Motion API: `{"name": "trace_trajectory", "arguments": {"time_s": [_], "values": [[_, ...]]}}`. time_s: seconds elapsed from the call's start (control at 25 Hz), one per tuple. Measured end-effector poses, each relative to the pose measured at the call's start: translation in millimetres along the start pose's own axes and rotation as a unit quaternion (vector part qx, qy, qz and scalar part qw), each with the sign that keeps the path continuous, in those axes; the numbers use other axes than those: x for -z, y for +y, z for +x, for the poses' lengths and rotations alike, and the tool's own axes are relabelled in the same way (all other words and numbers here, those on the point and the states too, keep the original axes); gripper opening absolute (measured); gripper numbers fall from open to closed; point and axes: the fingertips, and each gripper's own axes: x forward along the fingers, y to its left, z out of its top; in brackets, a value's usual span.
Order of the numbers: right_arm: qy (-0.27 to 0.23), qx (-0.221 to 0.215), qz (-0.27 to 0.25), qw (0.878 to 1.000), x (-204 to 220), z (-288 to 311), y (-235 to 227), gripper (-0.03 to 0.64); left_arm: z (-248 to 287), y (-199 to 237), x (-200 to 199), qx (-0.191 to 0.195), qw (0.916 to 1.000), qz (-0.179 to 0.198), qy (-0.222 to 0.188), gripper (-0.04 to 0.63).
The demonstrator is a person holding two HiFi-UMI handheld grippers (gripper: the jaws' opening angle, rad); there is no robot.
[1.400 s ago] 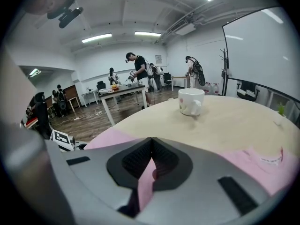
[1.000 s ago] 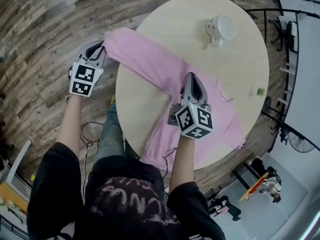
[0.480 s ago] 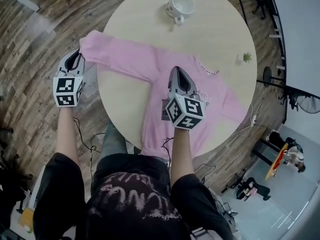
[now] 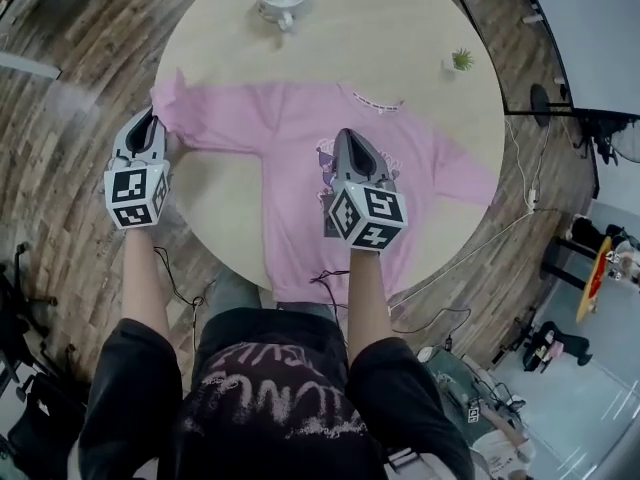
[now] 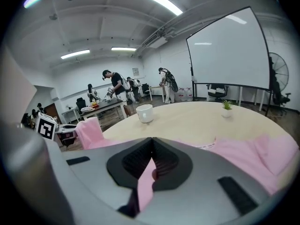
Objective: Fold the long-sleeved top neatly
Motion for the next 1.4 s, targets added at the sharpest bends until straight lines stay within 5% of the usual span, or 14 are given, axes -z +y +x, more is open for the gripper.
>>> {"name": "trace_trajectory", "arguments": {"time_s": [0.68, 1.16, 1.4], "values": [[-0.026, 0.072, 0.071, 0.995, 26.6, -111.0, -157.5, 0.005, 59.5, -213.1, -79.7, 0.117, 0.9896, 0.078, -0.031, 0.040], [-0.032, 0.129, 0.116, 0.984, 57.3, -172.9, -261.0, 0.005, 108.5, -371.0, -109.1, 0.187, 0.9713, 0.141, -0.040, 0.040], [-0.022, 0.146, 0.132, 0.980, 80.0, -195.6, -300.7, 0.005, 127.8, -456.8, -88.9, 0.229, 0.9530, 0.197, -0.022, 0.040]]}}
